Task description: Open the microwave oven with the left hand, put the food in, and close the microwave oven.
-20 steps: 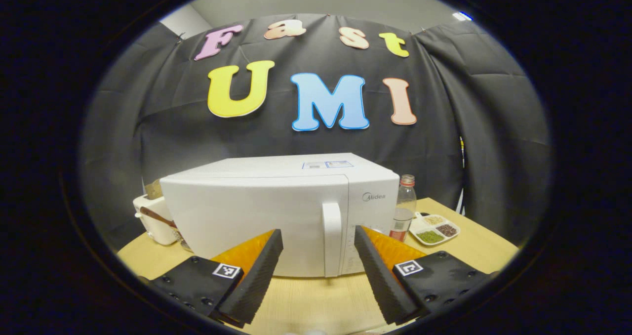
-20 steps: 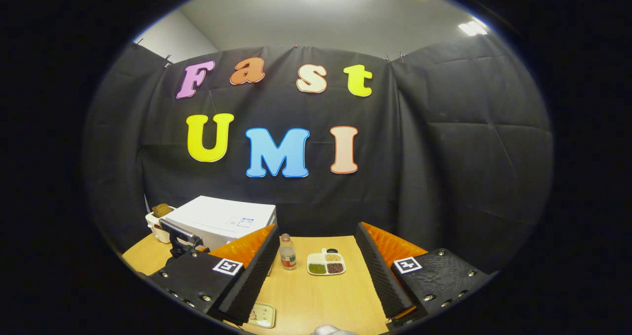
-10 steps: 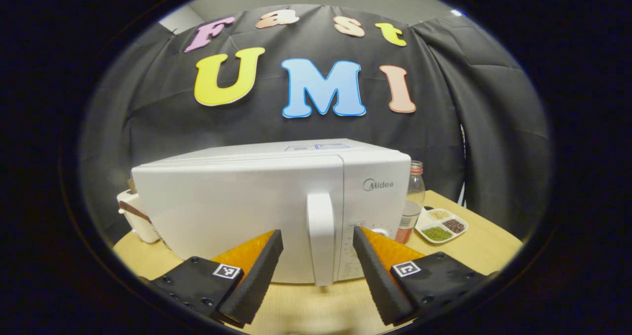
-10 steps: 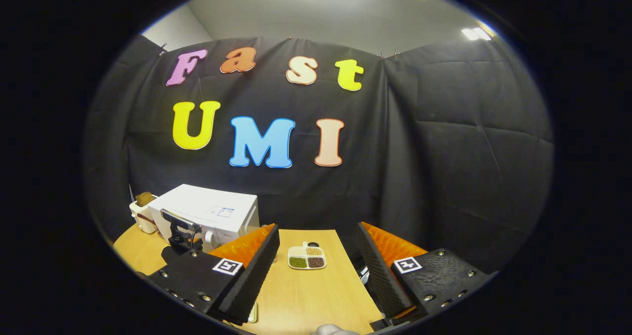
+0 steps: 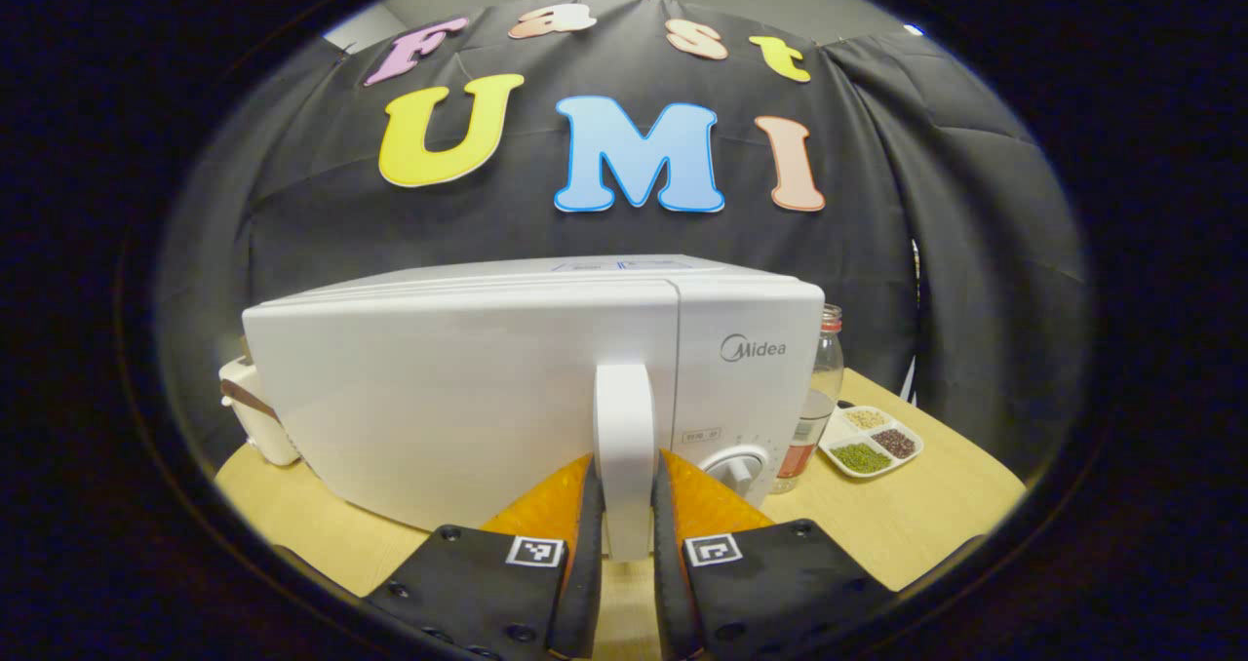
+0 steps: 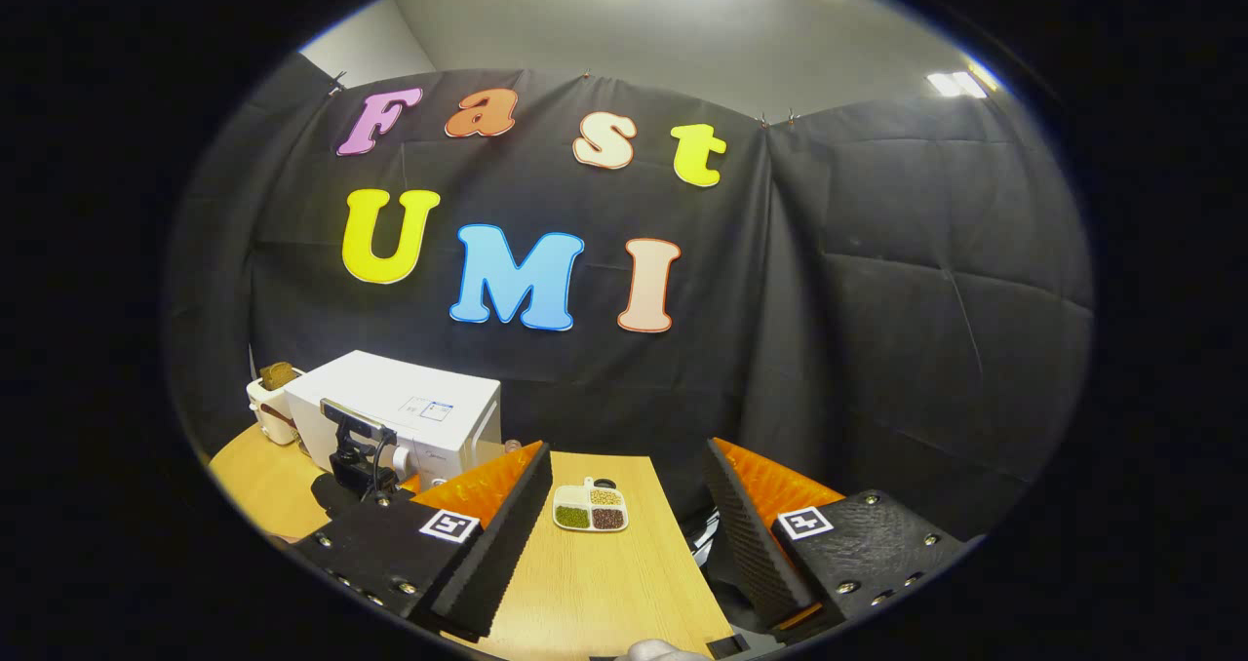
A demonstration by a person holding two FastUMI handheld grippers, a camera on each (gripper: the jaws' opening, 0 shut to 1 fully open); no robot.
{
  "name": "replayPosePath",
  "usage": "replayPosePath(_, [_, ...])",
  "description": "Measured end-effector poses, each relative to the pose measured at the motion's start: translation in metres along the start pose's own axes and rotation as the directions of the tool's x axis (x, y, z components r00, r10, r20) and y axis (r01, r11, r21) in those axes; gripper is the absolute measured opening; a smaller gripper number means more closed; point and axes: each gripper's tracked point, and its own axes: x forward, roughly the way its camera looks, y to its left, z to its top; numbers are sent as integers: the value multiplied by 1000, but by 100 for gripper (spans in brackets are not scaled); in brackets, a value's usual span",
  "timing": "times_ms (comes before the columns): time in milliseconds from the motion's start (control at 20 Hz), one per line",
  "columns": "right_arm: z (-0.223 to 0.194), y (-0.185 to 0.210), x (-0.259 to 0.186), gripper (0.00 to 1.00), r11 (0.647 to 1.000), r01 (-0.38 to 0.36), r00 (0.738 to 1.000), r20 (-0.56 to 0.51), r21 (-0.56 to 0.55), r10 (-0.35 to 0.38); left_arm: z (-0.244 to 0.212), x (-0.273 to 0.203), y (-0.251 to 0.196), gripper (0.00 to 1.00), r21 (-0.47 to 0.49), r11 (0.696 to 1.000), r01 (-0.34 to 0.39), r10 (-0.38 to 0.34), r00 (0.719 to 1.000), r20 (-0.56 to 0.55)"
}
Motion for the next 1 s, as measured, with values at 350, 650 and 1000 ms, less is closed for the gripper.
replayPosePath(350, [-11, 0, 1, 96, 1000, -4, 1000, -23, 25, 5, -2, -1, 0, 19, 12, 1000, 5, -5, 1000, -20])
replayPosePath(650, [-7, 11, 2, 95, 999, -42, 999, -11, 11, 43, -1, -2, 0, 16, 20, 1000, 20, -19, 999, -42])
replayPosePath(1000, [-11, 16, 9, 95, 995, -90, 996, -14, 36, 90, -12, -41, 5, 16, 19, 1000, 7, -6, 999, -54])
